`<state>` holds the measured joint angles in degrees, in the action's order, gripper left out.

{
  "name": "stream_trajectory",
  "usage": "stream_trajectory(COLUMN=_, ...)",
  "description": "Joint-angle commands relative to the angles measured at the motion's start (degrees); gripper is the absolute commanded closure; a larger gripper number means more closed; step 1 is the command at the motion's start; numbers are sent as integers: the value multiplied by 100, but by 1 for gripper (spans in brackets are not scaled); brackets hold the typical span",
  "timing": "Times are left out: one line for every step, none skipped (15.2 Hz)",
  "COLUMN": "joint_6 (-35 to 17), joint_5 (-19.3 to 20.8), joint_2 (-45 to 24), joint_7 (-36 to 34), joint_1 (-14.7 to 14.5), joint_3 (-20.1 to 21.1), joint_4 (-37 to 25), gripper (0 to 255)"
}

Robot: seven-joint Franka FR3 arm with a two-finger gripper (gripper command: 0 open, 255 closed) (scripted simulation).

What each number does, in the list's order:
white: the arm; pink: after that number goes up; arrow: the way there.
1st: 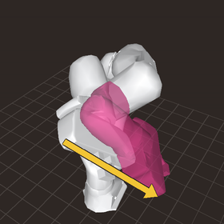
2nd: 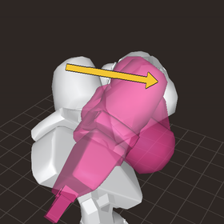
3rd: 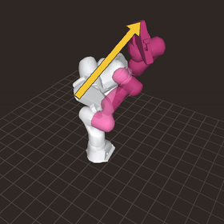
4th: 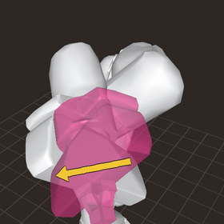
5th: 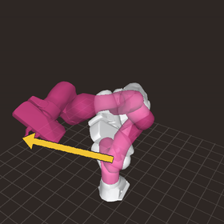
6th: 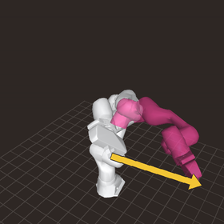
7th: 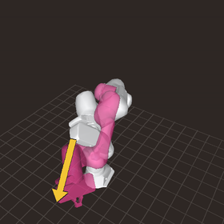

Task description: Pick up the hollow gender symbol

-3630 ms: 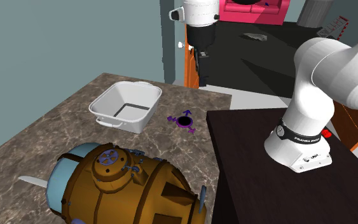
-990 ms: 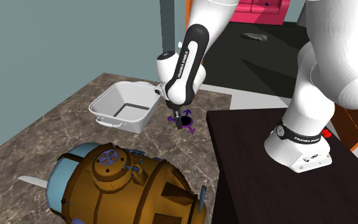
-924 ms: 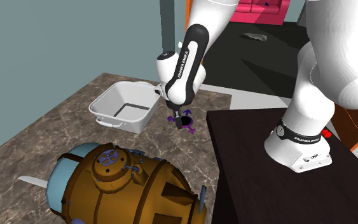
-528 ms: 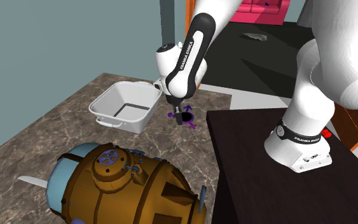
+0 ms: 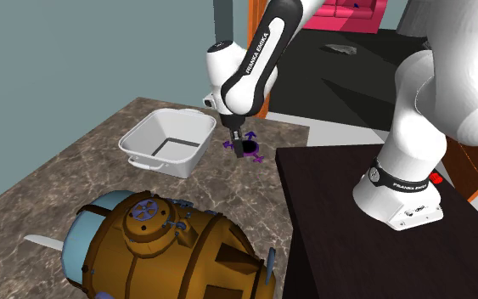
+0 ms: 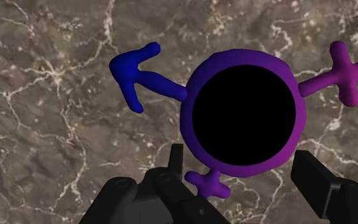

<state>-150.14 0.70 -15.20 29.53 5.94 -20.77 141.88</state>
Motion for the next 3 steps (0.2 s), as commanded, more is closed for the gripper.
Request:
stream_trajectory(joint_6=136, joint_5=101, joint_2=182, joint_7=-63, joint_1=-44, joint_3=-58, joint_4=41, gripper=255)
stream_trajectory(joint_6=147, joint_5=108, joint_2=195, joint_7=-68, joint_1=-46, joint_3=-61, joint_4=43, gripper=255)
stream_trajectory(joint_6=148, joint_5=109, joint_2=195, joint_7=-68, joint_1=-45, joint_3=-60, joint_4=42, gripper=255)
